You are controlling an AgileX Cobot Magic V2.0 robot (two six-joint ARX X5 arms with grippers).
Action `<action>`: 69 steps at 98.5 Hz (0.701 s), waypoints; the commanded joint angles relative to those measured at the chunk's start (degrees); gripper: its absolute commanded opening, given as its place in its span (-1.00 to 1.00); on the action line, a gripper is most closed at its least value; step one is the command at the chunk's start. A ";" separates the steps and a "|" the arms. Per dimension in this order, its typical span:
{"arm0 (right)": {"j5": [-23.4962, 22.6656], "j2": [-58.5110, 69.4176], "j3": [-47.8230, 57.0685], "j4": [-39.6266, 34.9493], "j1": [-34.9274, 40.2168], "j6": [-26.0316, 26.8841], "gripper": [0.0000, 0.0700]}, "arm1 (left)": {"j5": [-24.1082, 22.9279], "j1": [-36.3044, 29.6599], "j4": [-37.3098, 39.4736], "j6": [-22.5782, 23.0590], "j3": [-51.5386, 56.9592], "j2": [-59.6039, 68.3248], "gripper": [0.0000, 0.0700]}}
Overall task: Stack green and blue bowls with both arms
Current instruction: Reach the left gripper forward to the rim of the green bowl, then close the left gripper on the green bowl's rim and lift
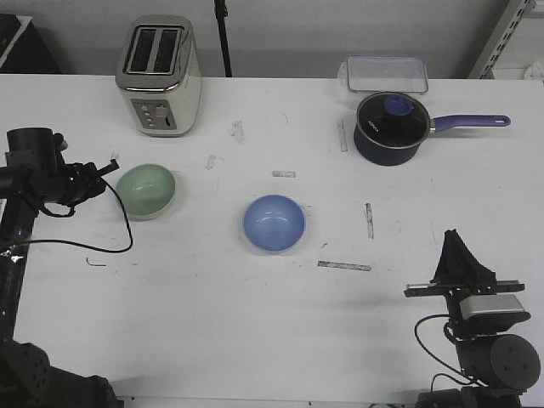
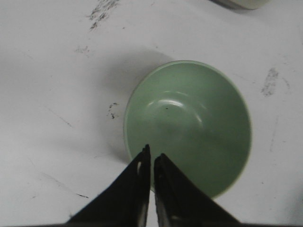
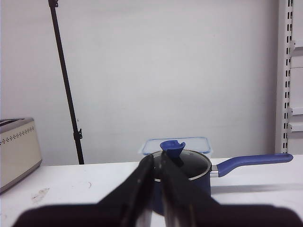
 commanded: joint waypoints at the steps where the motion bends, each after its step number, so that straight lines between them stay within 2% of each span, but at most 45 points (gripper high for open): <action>1: 0.15 0.00 0.20 0.76 0.02 0.15 -0.97 | 0.57 0.63 -0.44 -0.94 1.44 2.69 -0.75; 12: 0.15 0.00 0.20 0.76 0.02 0.15 -0.97 | 1.88 1.46 -1.22 -1.75 1.44 6.25 -0.69; 22: 0.15 0.00 0.20 0.74 0.02 0.15 -0.97 | 2.19 1.62 -1.29 -1.75 1.44 8.76 -0.28; 27: 0.15 0.00 0.20 0.76 0.02 0.15 -0.97 | 2.75 1.62 -1.25 -1.73 1.44 9.64 -0.16; 69: 0.15 0.00 0.20 0.76 0.02 0.15 -0.97 | 3.15 1.42 -0.20 -1.29 1.44 14.67 -0.18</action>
